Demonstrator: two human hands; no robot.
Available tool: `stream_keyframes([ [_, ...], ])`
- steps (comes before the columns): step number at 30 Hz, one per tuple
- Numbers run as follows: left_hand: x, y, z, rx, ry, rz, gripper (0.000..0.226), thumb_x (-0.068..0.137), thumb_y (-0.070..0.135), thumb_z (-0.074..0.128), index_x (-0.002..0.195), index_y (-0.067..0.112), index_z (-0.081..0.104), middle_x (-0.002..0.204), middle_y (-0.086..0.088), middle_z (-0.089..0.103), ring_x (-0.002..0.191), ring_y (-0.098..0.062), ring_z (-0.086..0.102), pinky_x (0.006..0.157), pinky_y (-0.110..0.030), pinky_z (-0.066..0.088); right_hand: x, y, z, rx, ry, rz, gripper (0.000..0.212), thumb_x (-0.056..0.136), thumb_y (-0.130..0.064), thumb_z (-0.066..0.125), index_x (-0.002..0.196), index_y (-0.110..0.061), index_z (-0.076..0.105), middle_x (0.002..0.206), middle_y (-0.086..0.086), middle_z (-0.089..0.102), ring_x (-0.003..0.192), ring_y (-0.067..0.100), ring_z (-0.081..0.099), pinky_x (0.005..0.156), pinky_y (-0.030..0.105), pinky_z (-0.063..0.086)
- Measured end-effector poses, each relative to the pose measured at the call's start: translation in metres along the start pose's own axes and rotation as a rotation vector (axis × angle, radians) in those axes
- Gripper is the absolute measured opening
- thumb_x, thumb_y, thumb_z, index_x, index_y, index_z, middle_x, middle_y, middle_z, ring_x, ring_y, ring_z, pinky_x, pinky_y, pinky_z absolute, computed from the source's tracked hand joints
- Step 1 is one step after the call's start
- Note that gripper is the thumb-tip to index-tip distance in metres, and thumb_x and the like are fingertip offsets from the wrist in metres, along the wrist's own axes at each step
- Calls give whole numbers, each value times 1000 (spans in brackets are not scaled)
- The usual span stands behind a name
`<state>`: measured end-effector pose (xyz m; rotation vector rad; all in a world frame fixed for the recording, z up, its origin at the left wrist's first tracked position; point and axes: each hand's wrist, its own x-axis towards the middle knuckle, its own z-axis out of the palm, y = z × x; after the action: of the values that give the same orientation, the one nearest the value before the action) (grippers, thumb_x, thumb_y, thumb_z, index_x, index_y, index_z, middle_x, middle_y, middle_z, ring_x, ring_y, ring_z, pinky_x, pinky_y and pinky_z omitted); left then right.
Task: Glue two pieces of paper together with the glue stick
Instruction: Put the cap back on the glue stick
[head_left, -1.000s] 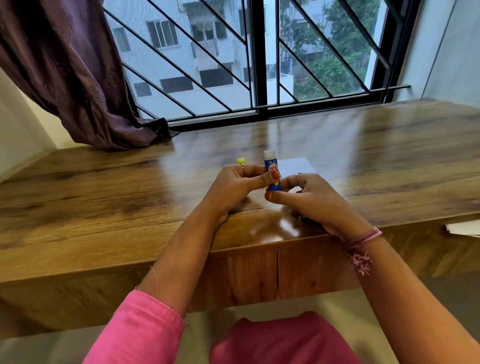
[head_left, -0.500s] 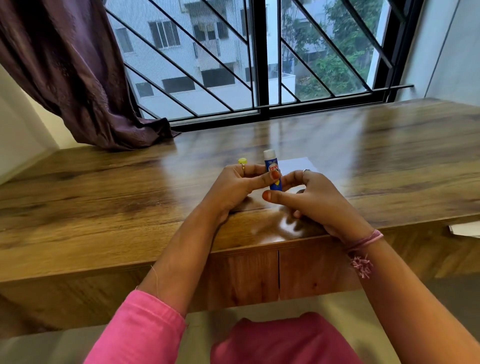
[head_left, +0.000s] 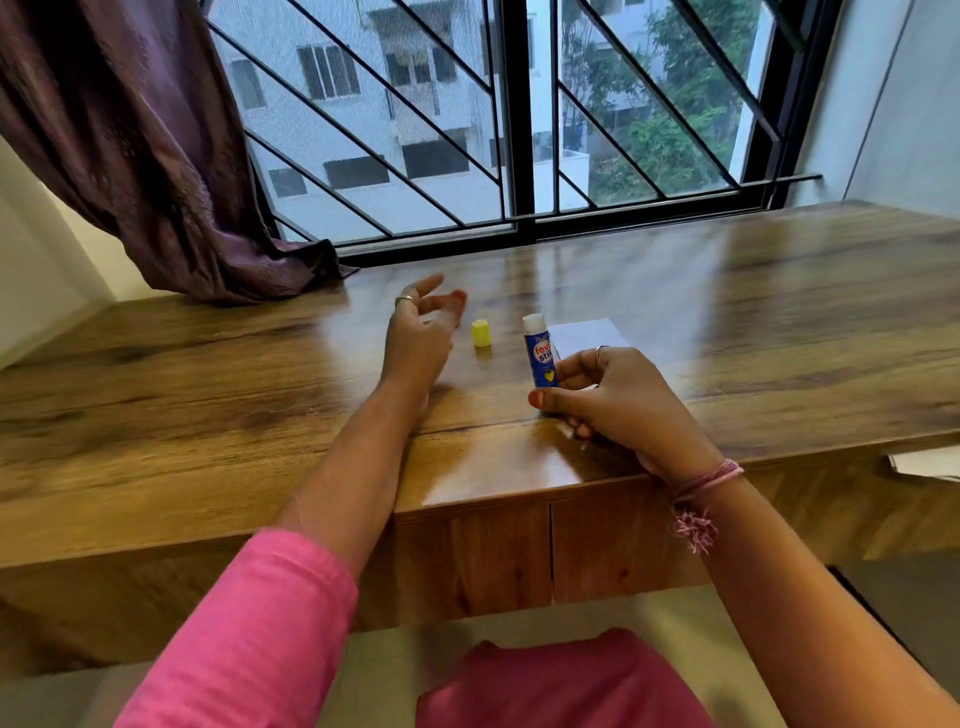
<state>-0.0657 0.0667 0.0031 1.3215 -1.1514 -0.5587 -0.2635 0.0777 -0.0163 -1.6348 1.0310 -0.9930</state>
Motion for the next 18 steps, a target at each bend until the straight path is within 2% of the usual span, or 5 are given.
stream_keyframes([
  [2,14,-13,-2,185,15,3,45,95,22,56,138,20,42,128,-9,54,113,-24,56,86,-32,48,0,0,0,-15,1,0,27,72,-18,81,93,-7,67,75,8,73,36,1,51,39,16,40],
  [7,29,-26,5,513,-244,124,54,91,30,62,140,31,42,139,-10,49,115,-25,54,96,-39,47,-1,1,-1,-71,22,-10,27,71,-23,82,91,-12,67,76,4,74,36,4,51,40,17,41],
  [10,32,-27,10,645,-297,144,36,94,26,57,130,29,56,125,-7,62,110,-20,57,95,-36,46,-1,0,0,-97,25,-12,27,71,-25,82,90,-14,66,74,1,74,36,3,52,39,16,41],
  [13,26,-25,8,526,-242,155,26,94,17,57,119,21,64,111,-6,68,96,-15,62,83,-24,49,-2,0,0,-110,31,-18,26,71,-25,82,89,-14,67,70,-1,72,36,4,51,40,17,42],
  [18,12,-8,-9,-176,-362,-52,30,85,31,68,113,21,65,110,-3,72,89,-12,67,72,-24,49,-4,-2,1,-150,33,-39,24,70,-27,82,86,-18,66,72,-4,71,36,5,52,41,16,44],
])
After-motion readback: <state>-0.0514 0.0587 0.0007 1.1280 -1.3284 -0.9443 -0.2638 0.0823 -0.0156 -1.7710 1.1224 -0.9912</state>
